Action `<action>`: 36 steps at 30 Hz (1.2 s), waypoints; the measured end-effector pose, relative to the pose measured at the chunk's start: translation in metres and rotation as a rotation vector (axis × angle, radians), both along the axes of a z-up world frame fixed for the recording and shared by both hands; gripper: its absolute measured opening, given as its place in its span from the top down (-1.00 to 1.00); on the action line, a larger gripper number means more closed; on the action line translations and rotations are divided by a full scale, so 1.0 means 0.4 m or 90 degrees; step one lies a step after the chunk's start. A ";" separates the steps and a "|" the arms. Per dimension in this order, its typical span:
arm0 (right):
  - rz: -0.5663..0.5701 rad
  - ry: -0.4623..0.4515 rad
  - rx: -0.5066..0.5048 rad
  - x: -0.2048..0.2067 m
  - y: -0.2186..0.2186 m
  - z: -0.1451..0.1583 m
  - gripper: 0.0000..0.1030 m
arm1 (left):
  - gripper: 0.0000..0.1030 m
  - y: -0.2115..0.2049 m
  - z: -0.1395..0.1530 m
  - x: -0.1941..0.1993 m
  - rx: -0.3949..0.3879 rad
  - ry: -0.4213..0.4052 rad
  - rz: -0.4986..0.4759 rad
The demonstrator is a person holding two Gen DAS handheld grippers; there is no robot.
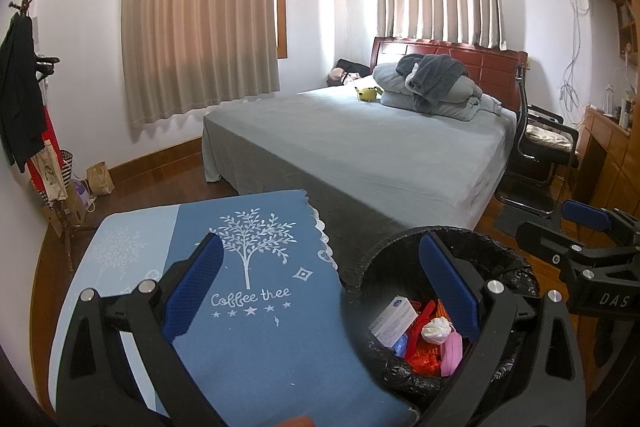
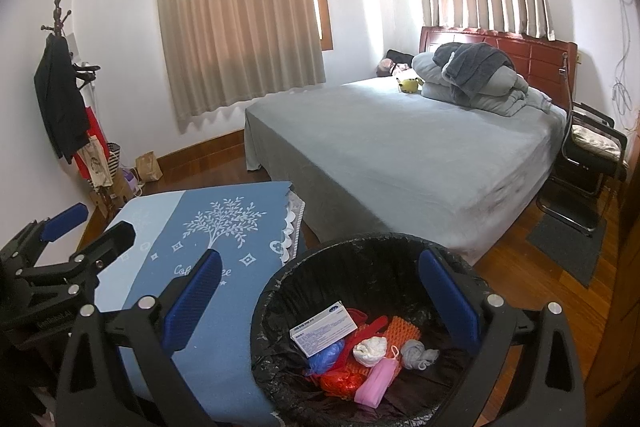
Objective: Collect trash
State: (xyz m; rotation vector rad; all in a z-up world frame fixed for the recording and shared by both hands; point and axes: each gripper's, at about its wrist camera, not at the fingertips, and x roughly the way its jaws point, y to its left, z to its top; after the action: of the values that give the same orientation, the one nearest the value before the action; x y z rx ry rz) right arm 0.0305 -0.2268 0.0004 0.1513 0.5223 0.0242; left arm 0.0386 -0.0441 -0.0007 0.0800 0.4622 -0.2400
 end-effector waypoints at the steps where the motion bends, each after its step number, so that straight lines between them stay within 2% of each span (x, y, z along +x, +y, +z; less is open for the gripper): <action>1: 0.000 0.000 0.000 -0.001 0.001 0.000 -0.88 | -0.86 0.000 -0.001 0.000 0.000 0.000 0.000; 36: 0.000 0.005 0.000 0.006 0.010 -0.013 -0.88 | -0.86 0.005 0.000 0.002 -0.001 0.002 0.000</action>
State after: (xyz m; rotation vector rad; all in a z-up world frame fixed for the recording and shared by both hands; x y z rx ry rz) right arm 0.0329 -0.2228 -0.0049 0.1514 0.5295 0.0237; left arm 0.0394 -0.0419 -0.0006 0.0783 0.4650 -0.2409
